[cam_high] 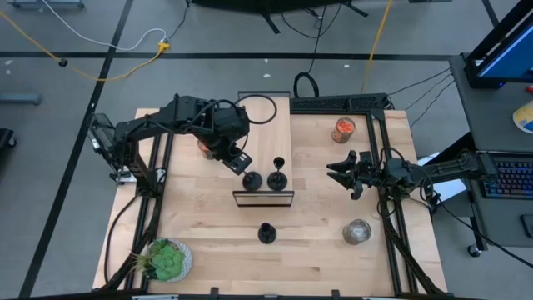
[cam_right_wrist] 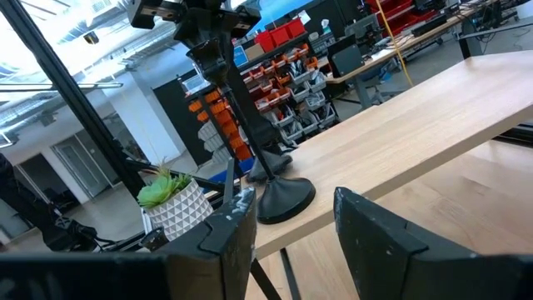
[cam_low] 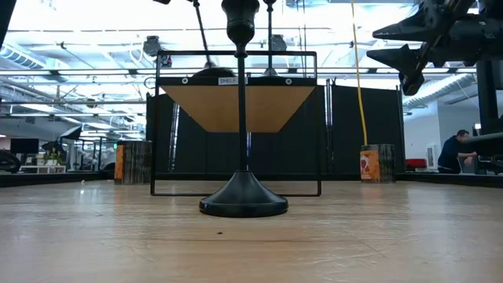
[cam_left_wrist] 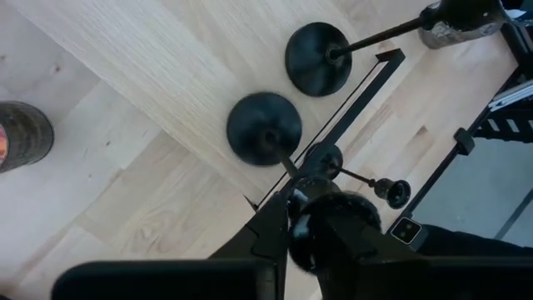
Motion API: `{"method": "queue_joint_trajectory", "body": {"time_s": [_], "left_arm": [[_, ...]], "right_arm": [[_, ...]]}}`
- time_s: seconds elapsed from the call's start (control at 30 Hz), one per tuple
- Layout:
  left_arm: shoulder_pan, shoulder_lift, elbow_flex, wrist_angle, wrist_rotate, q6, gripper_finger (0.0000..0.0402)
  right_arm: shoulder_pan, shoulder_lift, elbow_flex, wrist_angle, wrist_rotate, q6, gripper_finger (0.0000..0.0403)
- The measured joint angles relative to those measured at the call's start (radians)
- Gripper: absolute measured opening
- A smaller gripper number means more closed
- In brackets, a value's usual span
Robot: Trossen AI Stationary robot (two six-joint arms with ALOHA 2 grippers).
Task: Pick & Place candle stick holders
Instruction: Put the left black candle holder on the shelf
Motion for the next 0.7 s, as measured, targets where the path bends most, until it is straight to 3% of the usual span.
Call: {"method": "queue_joint_trajectory", "body": {"time_s": [0.7], "left_arm": [[0.035, -0.021, 0.001, 0.002, 0.026, 0.017, 0.0053]], "right_arm": [[0.000, 0.000, 0.000, 0.000, 0.000, 0.000, 0.0157]]}}
